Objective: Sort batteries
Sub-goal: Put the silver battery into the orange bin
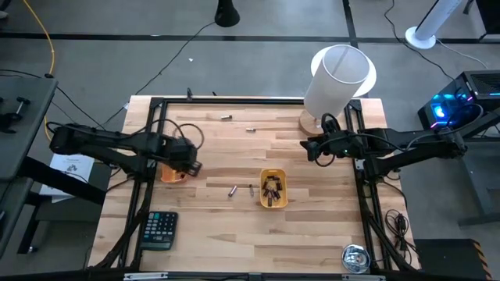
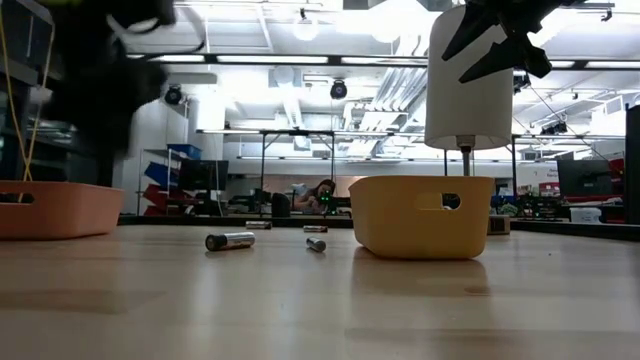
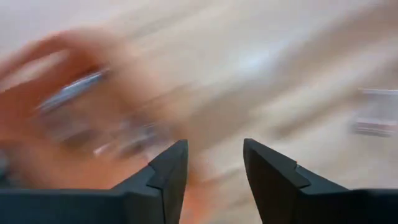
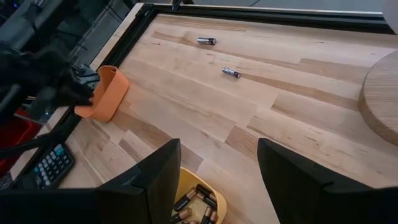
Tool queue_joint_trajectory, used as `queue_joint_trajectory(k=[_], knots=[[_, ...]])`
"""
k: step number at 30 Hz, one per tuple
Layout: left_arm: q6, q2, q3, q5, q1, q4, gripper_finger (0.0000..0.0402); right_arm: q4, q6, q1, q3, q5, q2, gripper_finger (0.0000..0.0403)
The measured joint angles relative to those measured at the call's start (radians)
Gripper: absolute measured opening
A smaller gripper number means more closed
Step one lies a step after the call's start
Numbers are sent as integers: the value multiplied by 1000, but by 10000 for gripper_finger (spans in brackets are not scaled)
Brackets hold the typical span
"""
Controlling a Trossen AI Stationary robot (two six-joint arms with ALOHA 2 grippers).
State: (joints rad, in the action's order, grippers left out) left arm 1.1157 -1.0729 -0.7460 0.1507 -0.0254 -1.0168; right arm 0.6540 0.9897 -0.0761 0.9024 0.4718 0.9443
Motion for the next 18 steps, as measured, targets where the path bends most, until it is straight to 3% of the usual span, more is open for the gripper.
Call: queue_joint_trajectory(k=[5,7,14,18], knots=[[-177,-78,-4,-27,-55,444,155,0,0,0,0,1,0,209],[-188,-161,-29,-26,-62,511,156,0,0,0,0,1,0,209],[-347,-542,-273,-87,-107,439,156,1,-2,0,0,0,0,209],[-344,-699,-433,-85,-123,347,156,1,-2,0,0,-5,0,209]])
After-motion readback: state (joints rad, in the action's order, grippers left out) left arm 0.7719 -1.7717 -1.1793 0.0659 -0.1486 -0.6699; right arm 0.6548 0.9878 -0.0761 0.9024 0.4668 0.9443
